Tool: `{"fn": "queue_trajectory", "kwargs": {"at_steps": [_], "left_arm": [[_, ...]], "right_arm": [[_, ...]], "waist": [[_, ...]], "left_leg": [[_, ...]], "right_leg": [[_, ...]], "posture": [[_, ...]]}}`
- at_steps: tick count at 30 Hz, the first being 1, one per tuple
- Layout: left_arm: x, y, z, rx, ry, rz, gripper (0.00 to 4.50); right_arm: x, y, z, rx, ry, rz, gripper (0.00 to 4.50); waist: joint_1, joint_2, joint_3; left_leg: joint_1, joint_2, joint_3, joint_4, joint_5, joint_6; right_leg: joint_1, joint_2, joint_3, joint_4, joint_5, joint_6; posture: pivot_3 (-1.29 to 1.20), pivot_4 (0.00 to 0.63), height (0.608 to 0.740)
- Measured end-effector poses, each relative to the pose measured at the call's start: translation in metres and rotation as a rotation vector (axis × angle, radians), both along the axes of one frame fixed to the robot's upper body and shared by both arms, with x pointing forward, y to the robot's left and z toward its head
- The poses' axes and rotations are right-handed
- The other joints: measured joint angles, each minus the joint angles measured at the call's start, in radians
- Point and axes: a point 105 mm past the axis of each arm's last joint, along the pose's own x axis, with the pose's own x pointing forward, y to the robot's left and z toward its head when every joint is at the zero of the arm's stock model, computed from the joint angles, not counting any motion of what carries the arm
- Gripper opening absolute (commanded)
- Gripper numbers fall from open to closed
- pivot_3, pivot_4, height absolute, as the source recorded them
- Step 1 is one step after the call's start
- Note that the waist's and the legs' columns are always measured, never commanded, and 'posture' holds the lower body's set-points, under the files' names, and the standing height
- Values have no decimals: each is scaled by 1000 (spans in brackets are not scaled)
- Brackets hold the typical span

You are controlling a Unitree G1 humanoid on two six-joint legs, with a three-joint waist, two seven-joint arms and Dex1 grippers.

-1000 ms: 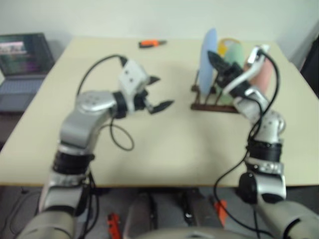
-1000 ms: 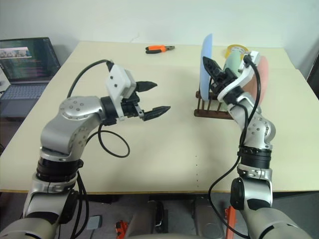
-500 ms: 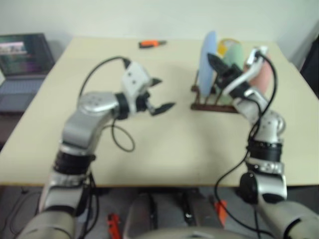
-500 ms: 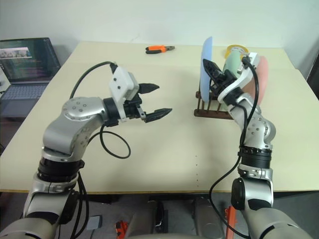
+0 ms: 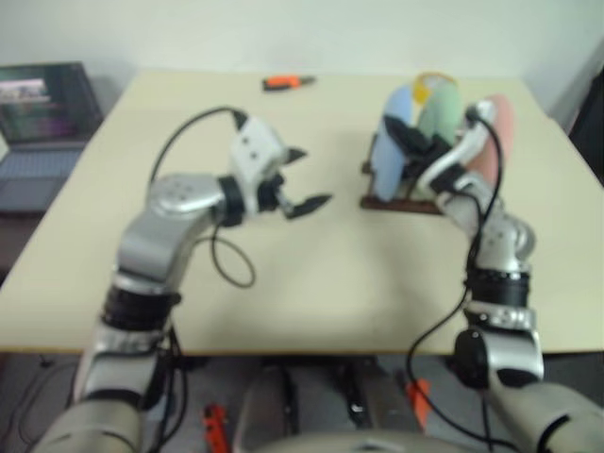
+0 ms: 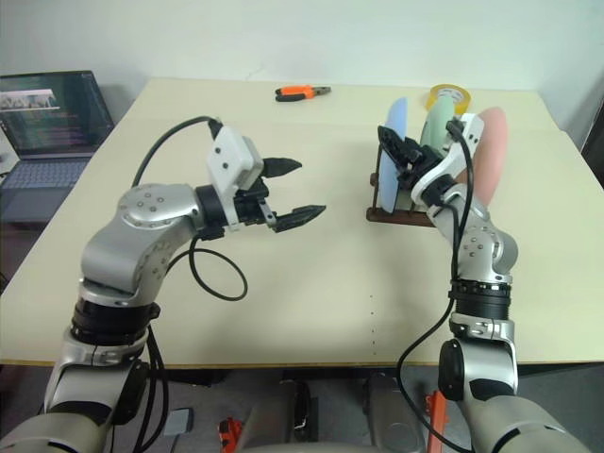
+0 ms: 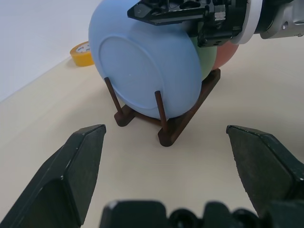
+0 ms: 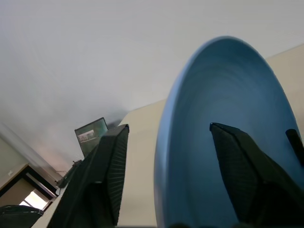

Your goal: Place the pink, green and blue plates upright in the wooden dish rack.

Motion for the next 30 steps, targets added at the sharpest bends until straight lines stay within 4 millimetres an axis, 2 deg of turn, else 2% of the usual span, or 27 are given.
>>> {"fn": "queue_trajectory", "kwargs": {"at_steps": [16,25,30], "left_arm": [[0,-1,-1,3,-1,-3,4500],[0,-3,-1,8,-10,-11,4500],[0,-4,0,9,-18,-13,4500]], "right_arm": [[0,3,-1,-48,-13,2,3006],[-5,2,9,-98,-61,11,3006],[-5,2,7,-152,-65,2,3006]], "waist": [[0,0,0],[0,0,0],[0,0,0]], "left_leg": [[0,0,0,0,0,0],[0,0,0,0,0,0],[0,0,0,0,0,0]], "right_leg": [[0,0,0,0,0,0],[0,0,0,0,0,0],[0,0,0,0,0,0]], "posture": [[0,150,740],[0,150,740],[0,150,740]]}}
